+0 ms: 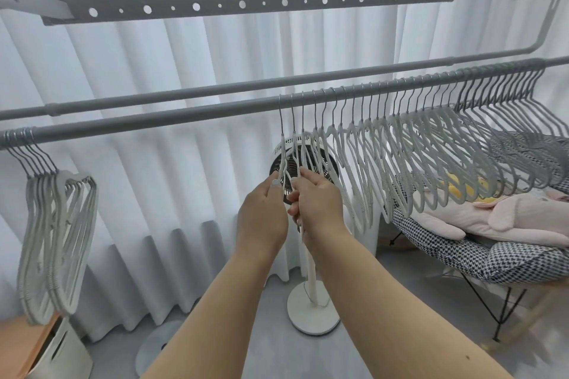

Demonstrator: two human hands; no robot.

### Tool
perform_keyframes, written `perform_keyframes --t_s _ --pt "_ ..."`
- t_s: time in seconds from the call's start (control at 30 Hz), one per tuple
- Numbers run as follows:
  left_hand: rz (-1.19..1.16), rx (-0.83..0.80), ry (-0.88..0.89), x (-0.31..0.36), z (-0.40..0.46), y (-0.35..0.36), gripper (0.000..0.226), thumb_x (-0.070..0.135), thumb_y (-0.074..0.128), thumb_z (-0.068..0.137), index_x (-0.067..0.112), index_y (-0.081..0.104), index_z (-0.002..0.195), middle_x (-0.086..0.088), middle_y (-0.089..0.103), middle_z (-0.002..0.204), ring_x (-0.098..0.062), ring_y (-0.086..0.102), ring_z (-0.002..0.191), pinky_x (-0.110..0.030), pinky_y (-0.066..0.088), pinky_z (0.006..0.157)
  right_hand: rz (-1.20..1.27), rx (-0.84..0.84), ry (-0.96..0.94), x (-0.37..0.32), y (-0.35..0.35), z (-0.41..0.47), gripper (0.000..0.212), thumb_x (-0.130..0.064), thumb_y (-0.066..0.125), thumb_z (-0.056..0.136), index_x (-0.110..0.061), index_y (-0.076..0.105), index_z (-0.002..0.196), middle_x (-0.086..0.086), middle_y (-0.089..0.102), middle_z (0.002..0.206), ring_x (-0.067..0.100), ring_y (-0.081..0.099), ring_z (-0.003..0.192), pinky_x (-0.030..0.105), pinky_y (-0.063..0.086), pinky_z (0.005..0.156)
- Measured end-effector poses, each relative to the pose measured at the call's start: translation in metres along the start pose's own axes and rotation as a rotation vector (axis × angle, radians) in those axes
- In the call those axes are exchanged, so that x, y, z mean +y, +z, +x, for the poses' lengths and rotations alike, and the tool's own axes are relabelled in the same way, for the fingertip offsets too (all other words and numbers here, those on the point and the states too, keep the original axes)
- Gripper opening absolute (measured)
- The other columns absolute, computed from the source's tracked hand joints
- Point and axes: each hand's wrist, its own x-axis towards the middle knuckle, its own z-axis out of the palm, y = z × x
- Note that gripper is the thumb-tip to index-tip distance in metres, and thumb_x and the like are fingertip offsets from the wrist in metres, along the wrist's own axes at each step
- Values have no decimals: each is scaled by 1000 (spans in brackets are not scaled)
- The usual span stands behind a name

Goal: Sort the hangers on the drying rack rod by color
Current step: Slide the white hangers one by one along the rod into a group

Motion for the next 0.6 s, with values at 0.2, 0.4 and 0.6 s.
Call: perform_keyframes --t_s 0.2,0.4,0.6 --pt "-4 -4 -6 1 0 0 39 35 36 100 37 57 133 7 63 129 -26 60 115 -51 50 98 -15 -9 4 -2 -2 0 42 -8 50 93 -17 52 134 5 52 67 8 41 35 17 33 35" --pt "6 -19 -8 -5 2 1 41 39 36 96 41 59 129 -11 65 125 -34 60 115 -53 51 96 -51 -8 8 -3 -2 -2 44 -8 51 91 -19 52 134 6 54 65 9 43 36 19 32 35" --pt "-13 2 -25 -6 2 3 35 41 38 97 33 68 114 1 68 100 -35 65 99 -50 52 89 -76 -19 34 -4 -4 -5 43 -10 50 92 -20 50 134 6 55 69 9 46 38 23 34 39"
